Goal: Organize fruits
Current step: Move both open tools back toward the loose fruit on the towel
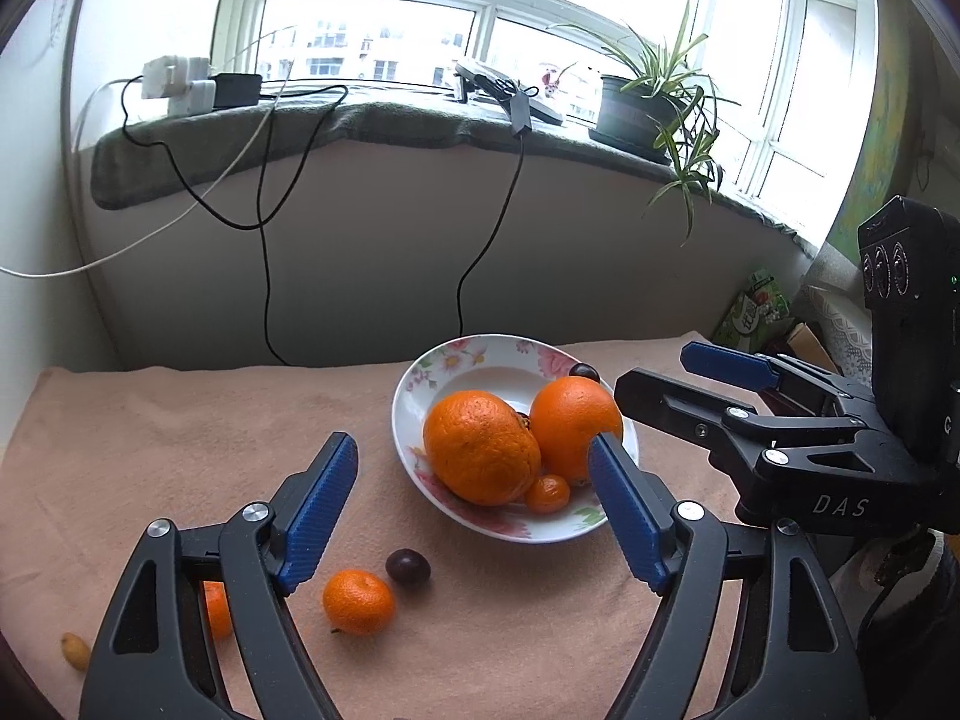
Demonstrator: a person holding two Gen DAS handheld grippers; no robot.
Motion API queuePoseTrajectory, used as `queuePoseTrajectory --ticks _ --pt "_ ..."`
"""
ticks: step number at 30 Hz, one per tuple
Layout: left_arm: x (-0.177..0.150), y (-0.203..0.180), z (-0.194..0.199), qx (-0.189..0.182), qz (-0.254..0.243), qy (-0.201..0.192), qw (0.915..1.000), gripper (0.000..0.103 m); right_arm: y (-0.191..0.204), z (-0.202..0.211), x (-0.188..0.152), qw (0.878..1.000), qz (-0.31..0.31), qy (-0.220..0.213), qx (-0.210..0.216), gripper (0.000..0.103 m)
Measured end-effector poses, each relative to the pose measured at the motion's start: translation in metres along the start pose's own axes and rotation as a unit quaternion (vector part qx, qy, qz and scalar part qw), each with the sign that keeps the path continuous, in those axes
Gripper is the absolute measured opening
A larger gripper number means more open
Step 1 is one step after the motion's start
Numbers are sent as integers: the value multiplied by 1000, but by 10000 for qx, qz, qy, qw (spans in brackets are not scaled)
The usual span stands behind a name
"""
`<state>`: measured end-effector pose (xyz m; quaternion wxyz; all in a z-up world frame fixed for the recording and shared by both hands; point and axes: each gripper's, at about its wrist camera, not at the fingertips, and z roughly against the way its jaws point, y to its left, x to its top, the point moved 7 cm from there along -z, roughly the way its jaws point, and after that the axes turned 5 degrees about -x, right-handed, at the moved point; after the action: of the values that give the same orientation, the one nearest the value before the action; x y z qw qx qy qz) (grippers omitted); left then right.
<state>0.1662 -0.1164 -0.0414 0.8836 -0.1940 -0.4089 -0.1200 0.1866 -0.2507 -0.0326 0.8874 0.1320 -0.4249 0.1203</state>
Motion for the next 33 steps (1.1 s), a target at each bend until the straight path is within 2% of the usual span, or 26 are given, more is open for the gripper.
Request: queuePoseTrajectory --ticks 12,21,33 --pt "-12 4 28 91 77 -146 9998 79 16 14 -12 10000 -24 -16 78 87" --pt "-21 21 47 183 253 -255 9992 79 38 21 -28 9997 32 73 215 87" --pt "-57 99 86 757 841 -274 9932 79 84 6 -49 9974 317 354 544 87"
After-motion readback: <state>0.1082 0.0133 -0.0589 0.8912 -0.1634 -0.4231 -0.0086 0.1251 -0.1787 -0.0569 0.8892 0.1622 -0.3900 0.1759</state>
